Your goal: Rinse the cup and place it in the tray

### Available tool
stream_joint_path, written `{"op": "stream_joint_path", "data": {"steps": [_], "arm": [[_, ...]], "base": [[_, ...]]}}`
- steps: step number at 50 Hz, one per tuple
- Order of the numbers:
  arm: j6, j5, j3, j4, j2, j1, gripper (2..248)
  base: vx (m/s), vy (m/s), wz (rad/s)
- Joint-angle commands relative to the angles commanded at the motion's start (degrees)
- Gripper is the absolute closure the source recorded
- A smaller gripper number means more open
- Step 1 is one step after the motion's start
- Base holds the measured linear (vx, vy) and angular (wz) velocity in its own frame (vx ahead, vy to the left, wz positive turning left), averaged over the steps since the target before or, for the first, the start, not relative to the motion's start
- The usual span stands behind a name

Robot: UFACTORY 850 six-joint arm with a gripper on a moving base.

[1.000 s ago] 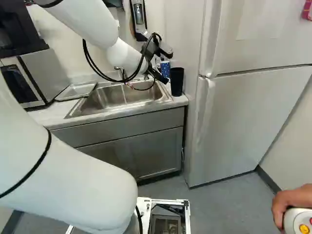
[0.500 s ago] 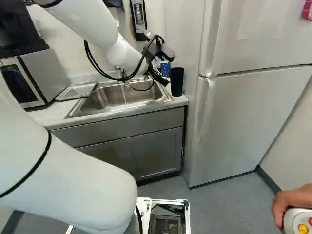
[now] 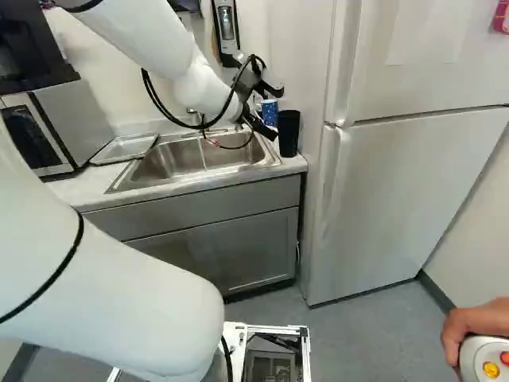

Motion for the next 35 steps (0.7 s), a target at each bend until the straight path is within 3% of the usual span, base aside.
{"op": "stream_joint_path", "data": {"steps": [15, 35], "arm": [[-9.03, 0.00, -0.98, 8.01, -1.10, -0.21, 3], [-9.03, 0.00, -2.73, 19.99, -3.04, -0.94, 3]], "base": [[0.000, 0.000, 0.000], [0.000, 0.000, 0.000]]}}
